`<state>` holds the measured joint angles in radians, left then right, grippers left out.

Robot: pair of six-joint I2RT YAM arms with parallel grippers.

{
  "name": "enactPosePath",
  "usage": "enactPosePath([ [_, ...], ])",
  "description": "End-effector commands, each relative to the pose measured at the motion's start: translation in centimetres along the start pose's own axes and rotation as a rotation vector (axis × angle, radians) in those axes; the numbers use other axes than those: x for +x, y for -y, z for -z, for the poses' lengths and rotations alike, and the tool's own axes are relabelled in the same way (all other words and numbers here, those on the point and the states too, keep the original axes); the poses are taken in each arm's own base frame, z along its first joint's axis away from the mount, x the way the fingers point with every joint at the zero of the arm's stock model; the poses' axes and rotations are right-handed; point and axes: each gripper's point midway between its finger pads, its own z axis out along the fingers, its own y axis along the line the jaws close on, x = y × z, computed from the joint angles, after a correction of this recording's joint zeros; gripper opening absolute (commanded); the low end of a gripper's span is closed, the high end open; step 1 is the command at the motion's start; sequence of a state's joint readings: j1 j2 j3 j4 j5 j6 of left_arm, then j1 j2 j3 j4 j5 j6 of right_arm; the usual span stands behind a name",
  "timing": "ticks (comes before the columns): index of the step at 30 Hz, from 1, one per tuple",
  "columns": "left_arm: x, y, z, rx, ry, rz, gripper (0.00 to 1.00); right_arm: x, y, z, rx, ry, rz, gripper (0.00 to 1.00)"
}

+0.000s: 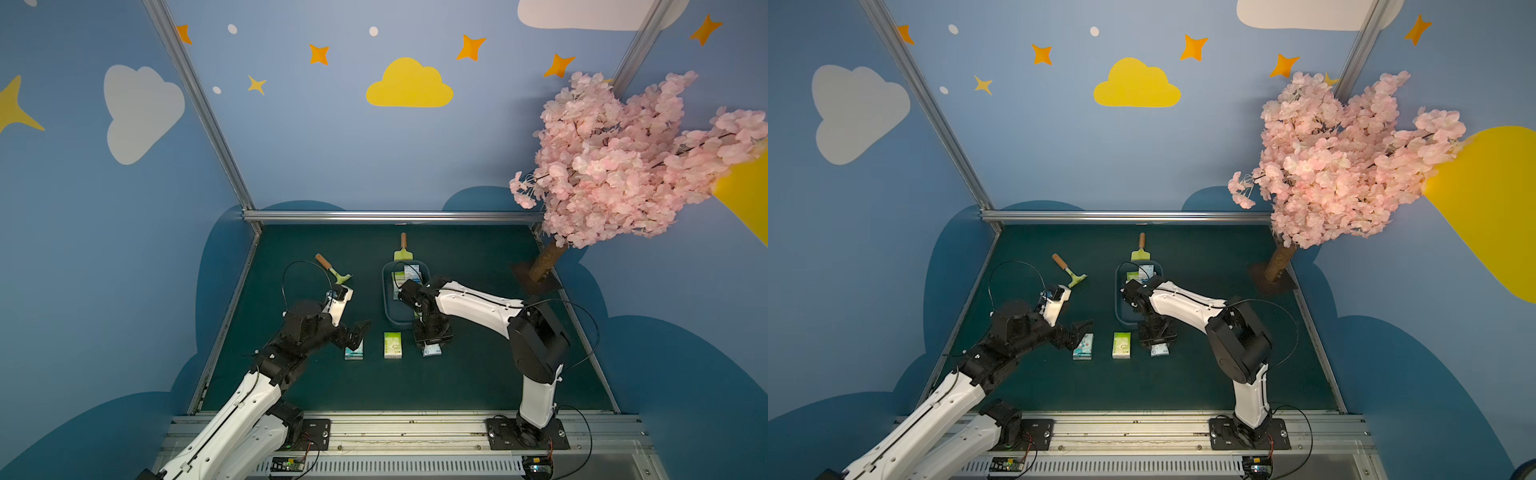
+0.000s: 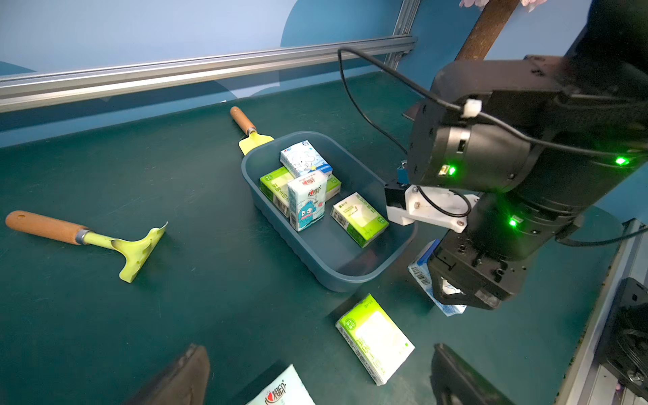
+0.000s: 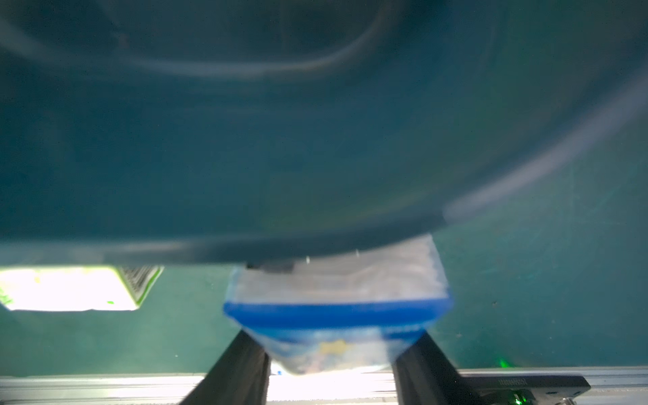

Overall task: Take the pocket tissues out of the storage box
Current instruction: Place the pocket tissues at the center of the board.

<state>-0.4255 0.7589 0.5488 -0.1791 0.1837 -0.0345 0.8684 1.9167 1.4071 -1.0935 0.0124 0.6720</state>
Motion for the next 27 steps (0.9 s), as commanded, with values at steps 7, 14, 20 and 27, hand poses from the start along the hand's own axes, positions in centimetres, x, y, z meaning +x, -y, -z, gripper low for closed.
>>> enactPosePath([
  [7,-0.4,-0.1,0.5,-0.011,0.014,0.016,1.00,-0.6,-0.5,-1.5,0.009,-0.023,0.012,0.58],
  [14,-0.4,-0.1,0.7,-0.014,0.016,0.016,1.00,-0.6,-0.4,-0.2,-0.009,0.002,0.010,0.70],
  [20,-0.7,-0.2,0.8,-0.021,0.029,0.019,1.00,0.0,0.4,2.8,-0.003,0.036,0.013,0.77],
  [27,-0.8,0.0,0.6,-0.007,0.040,0.023,1.00,-0.5,1.4,7.6,0.008,0.124,0.033,0.83],
])
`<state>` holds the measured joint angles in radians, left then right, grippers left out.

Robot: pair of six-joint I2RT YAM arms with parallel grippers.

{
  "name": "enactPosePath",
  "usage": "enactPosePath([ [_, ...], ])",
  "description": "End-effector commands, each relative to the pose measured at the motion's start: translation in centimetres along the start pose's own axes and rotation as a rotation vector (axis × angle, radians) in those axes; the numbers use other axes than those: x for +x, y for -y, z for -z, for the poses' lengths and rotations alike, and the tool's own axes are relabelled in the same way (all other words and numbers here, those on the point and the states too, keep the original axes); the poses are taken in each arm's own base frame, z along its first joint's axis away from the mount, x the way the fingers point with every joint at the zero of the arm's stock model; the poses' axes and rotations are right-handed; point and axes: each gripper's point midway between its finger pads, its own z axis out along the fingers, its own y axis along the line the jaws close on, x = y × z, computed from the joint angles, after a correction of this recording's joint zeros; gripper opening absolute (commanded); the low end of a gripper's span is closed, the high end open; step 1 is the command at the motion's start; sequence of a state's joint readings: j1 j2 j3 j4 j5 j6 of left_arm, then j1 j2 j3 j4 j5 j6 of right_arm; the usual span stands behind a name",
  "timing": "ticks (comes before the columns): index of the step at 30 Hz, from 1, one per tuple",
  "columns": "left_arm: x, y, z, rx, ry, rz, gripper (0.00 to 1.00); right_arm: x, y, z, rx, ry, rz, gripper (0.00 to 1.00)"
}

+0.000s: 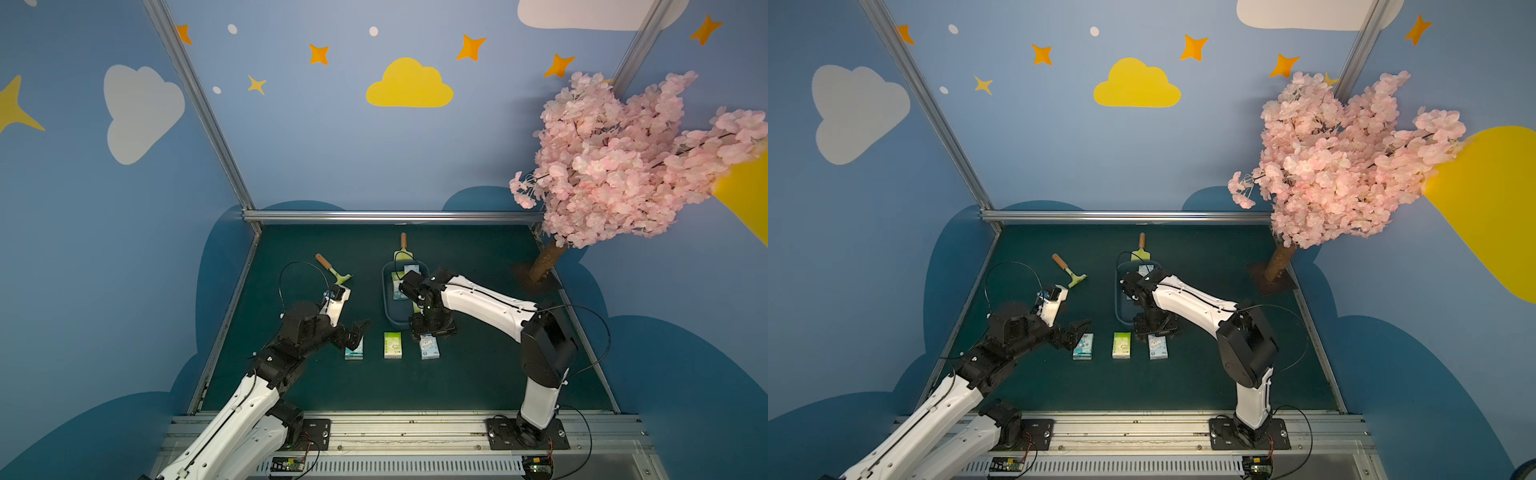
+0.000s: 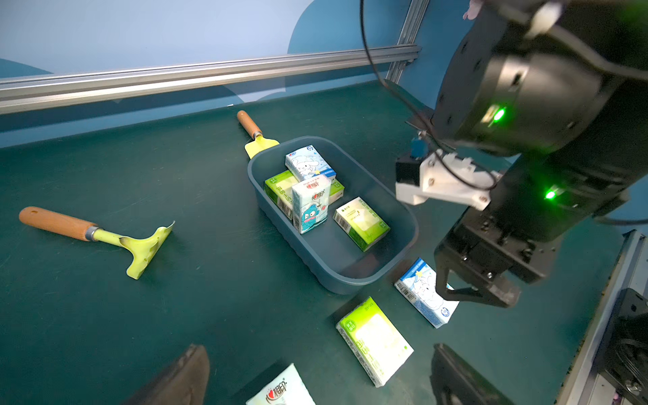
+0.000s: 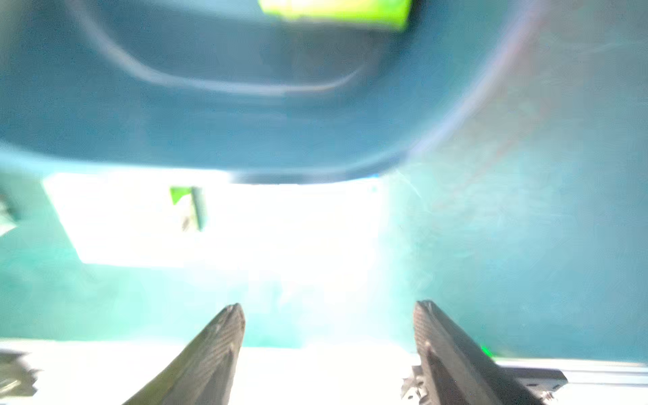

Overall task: Take the pocket tissues out of the storage box
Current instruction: Place the pocket tissues at the center of the board, then pick up the pocket tissues from the storage box.

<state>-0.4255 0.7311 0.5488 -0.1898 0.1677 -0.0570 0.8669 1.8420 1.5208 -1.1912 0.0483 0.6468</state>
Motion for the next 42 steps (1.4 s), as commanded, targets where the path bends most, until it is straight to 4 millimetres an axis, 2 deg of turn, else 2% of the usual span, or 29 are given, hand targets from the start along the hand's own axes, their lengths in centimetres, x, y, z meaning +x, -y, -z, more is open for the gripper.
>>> enactPosePath([
  [1,-0.5,0.2,0.1,0.015,0.027,0.004,1.00,-0.3,1.2,3.1,0.034,0.044,0.016,0.83],
  [7,-0.6,0.6,0.0,0.037,0.038,-0.001,1.00,-3.6,0.5,5.3,0.012,0.112,0.024,0.83],
  [15,-0.6,0.5,0.0,0.032,0.041,-0.014,1.00,-8.4,0.0,5.1,0.005,0.150,0.010,0.79],
  [19,-0.7,0.6,0.0,0.034,0.042,-0.017,1.00,-10.0,-0.2,3.8,-0.002,0.131,0.002,0.79],
  [29,-0.8,0.2,-0.2,0.016,0.044,-0.051,1.00,-12.1,-0.7,-0.4,0.030,0.064,-0.001,0.79],
  [42,-0.4,-0.2,-0.6,-0.001,0.025,-0.052,1.00,-12.9,0.4,-4.6,0.110,-0.008,0.001,0.79],
])
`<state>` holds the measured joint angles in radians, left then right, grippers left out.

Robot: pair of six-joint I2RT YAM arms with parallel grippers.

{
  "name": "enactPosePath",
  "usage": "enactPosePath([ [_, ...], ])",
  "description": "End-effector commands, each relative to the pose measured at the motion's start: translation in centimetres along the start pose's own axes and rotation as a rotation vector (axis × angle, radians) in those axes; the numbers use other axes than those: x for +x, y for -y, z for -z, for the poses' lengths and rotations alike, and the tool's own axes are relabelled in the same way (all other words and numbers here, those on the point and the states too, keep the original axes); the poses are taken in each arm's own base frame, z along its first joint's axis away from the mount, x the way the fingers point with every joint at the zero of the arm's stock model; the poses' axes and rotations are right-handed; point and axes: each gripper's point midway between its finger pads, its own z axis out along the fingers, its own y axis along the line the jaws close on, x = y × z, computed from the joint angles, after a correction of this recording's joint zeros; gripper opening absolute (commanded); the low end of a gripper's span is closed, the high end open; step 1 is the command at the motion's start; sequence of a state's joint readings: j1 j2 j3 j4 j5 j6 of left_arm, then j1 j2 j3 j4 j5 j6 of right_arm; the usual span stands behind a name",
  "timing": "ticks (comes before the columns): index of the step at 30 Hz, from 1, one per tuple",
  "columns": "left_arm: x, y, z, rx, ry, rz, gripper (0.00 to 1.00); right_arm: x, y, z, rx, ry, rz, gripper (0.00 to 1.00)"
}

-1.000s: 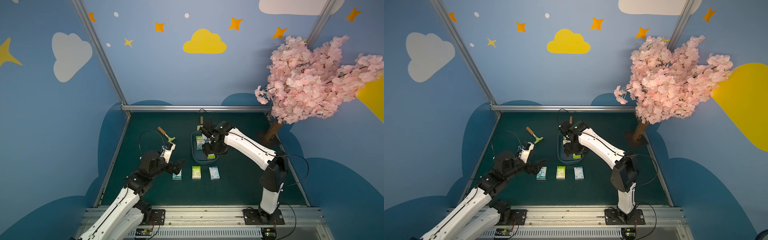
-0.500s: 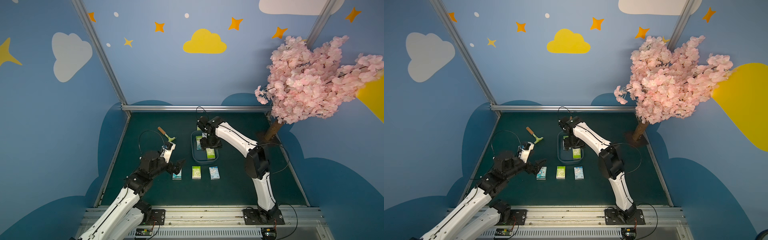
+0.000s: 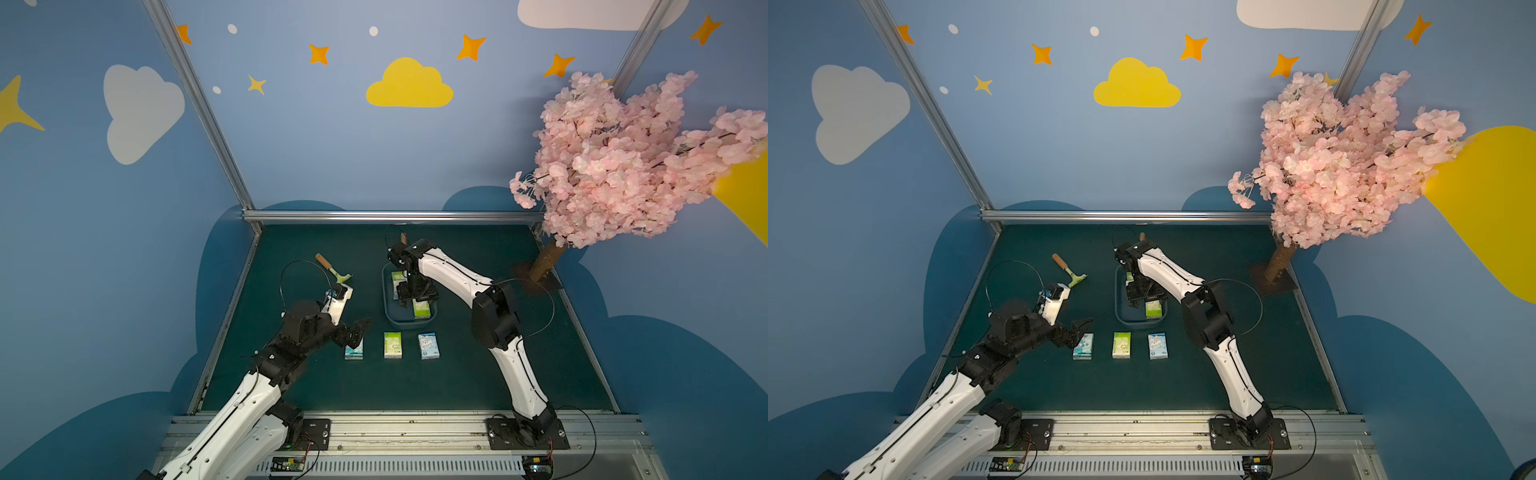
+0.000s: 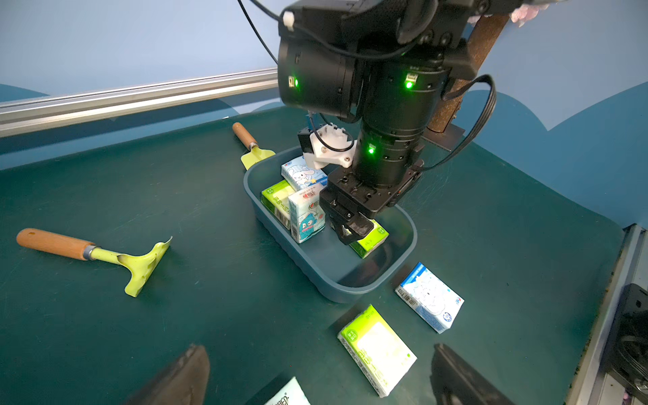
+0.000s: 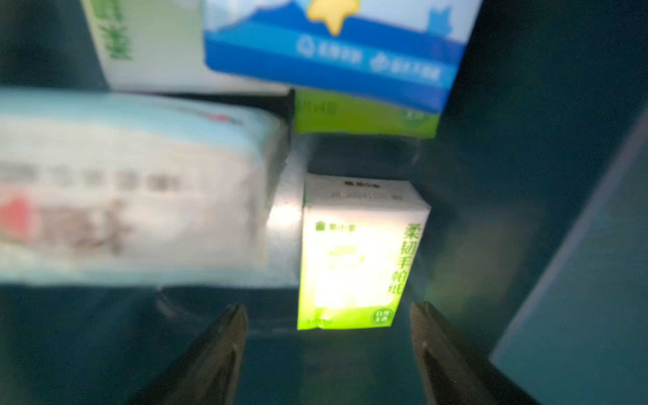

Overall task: Take the pocket tissues out of the storage box
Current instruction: Pick up the pocket tissues from the storage box.

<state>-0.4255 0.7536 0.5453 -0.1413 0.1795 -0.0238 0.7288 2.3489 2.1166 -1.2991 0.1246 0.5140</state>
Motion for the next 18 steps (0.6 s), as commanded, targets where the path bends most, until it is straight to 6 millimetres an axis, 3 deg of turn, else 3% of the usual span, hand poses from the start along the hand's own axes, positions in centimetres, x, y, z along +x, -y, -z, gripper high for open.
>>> enactPosePath([
  [1,0.2,-0.3,-0.1,-0.015,0.002,-0.013,1.00,0.0,0.9,-0.7,0.041,-0.031,0.007,0.79],
  [5,0.3,-0.5,0.0,-0.025,-0.001,-0.010,1.00,0.2,0.7,-1.5,0.041,-0.056,0.009,0.79],
  [9,0.4,-0.7,0.1,-0.036,-0.005,-0.003,1.00,0.4,-1.2,-1.9,-0.031,-0.075,0.026,0.74],
  [15,0.4,-0.8,0.1,-0.045,-0.006,-0.002,1.00,0.2,-3.4,-0.3,-0.095,-0.033,0.074,0.68],
  [18,0.5,-0.8,0.0,-0.045,-0.008,-0.002,1.00,0.1,-3.0,0.4,-0.080,-0.010,0.078,0.68],
])
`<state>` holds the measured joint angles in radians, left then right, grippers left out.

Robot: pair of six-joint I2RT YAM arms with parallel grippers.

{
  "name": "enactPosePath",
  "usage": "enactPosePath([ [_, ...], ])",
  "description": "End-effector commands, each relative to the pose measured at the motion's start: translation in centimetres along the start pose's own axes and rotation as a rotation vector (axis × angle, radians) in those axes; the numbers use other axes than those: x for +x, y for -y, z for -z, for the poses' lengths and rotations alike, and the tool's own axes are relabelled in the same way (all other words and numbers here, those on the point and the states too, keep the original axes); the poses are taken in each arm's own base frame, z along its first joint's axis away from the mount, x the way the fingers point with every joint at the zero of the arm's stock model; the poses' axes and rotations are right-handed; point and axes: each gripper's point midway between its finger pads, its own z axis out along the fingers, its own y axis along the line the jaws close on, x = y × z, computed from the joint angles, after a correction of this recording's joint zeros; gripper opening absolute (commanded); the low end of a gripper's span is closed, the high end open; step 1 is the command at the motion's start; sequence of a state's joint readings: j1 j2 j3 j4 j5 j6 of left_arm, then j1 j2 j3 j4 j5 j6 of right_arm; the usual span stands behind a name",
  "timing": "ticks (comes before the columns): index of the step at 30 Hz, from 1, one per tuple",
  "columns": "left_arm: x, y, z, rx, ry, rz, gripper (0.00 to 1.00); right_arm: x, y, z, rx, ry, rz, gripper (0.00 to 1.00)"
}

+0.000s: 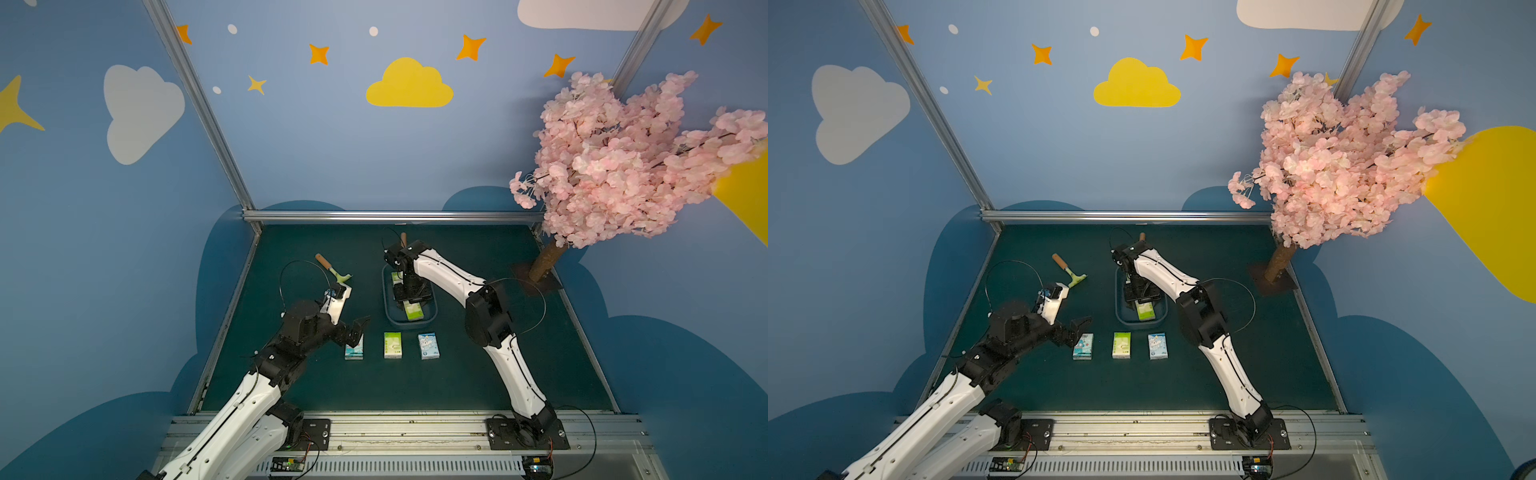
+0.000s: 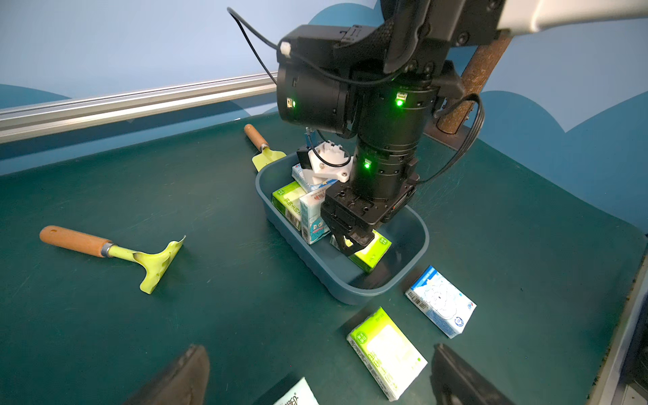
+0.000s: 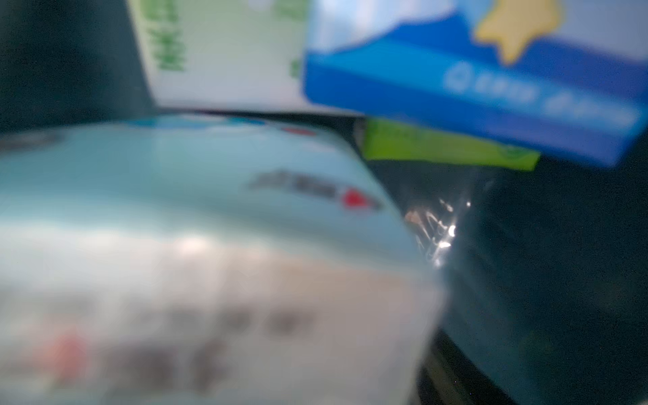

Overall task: Take the pocket tissues out of the storage box
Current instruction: Pick up the pocket tissues from the storage box.

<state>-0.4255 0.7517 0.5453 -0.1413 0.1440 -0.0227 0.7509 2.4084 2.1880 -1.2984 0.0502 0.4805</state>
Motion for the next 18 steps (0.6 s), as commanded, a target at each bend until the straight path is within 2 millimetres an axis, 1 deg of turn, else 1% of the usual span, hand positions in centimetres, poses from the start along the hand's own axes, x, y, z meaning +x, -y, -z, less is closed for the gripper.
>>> enactPosePath([
  [1,0.5,-0.2,-0.1,-0.009,-0.010,0.001,1.00,0.1,0.2,1.3,0.005,0.018,0.017,0.69],
  [6,0.6,-0.3,-0.2,-0.008,-0.014,0.004,1.00,0.5,2.2,1.6,0.036,0.008,-0.012,0.71],
  [9,0.5,-0.2,-0.3,-0.006,-0.012,0.003,1.00,0.7,2.7,1.2,0.042,-0.007,-0.015,0.77],
  [12,0.5,-0.2,-0.3,-0.004,-0.012,0.001,1.00,0.7,2.3,0.5,0.027,-0.022,-0.004,0.79],
  [15,0.4,-0.2,-0.4,-0.005,-0.013,0.000,1.00,0.7,1.5,0.1,-0.005,-0.028,-0.002,0.80],
  [18,0.3,-0.2,-0.4,-0.006,-0.012,0.000,1.00,0.6,1.1,-0.6,-0.015,-0.038,0.002,0.79],
])
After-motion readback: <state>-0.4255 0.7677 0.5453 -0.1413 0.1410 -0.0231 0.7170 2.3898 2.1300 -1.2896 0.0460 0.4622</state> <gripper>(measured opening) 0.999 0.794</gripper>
